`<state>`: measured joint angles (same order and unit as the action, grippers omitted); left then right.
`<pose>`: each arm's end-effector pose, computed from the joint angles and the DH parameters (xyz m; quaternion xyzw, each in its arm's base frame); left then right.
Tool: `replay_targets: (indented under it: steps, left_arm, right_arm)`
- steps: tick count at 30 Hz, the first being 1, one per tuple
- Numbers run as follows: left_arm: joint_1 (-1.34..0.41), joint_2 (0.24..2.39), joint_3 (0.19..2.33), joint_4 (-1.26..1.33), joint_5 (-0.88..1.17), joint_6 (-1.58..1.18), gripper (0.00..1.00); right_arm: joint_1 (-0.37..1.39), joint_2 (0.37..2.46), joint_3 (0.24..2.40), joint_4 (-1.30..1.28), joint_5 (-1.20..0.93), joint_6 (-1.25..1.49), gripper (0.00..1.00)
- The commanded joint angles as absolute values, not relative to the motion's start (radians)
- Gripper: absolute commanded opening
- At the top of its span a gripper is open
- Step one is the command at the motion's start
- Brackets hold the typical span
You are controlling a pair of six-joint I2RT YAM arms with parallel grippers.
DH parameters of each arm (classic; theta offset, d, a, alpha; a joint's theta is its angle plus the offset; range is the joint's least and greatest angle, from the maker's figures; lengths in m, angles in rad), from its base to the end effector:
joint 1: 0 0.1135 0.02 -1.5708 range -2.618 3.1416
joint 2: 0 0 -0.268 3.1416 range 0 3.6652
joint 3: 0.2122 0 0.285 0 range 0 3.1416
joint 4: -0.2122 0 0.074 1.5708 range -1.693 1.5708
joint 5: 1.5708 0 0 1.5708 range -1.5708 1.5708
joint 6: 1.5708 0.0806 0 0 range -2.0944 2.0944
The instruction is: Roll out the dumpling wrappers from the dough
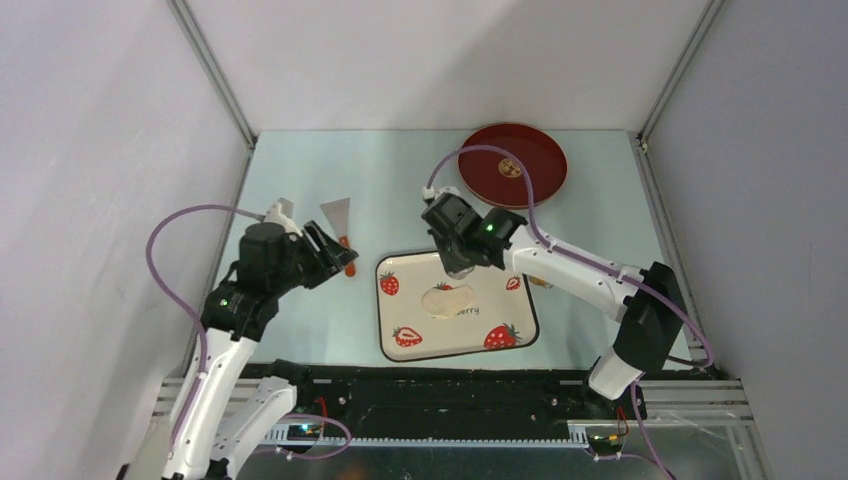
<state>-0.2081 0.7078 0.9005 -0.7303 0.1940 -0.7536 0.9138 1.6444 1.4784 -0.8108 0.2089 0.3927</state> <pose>0.2021 -0.0586 0.3216 -0.1871 0.8463 -0.3020 0.3969 0.2636 0.3144 0.2673 -0.2155 0.9268 0.0977 0.2917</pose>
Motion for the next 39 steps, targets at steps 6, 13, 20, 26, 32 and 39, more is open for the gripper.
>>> replay_targets:
  steps: [6,13,20,26,32,39]
  left_arm:
    - [-0.409,0.829,0.802,-0.738,-0.045,-0.851,0.61]
    - [-0.412,0.848,0.778,-0.724,-0.057,-0.842,0.61]
    - [-0.403,0.830,0.759,-0.723,-0.085,-0.849,0.63]
    - [-0.379,0.768,0.749,-0.727,-0.122,-0.858,0.63]
    - [-0.339,0.709,0.740,-0.739,-0.137,-0.859,0.64]
    - [-0.331,0.702,0.742,-0.744,-0.129,-0.842,0.64]
  right_arm:
    - [1.082,1.623,1.378,-0.825,0.479,0.398,0.00]
    - [1.161,1.695,1.378,-0.797,0.474,0.457,0.00]
    - [1.169,1.745,1.378,-0.759,0.444,0.476,0.00]
    - [1.159,1.789,1.378,-0.729,0.419,0.474,0.00]
    - [1.157,1.823,1.378,-0.715,0.423,0.470,0.00]
    - [1.142,1.860,1.398,-0.701,0.424,0.458,0.00]
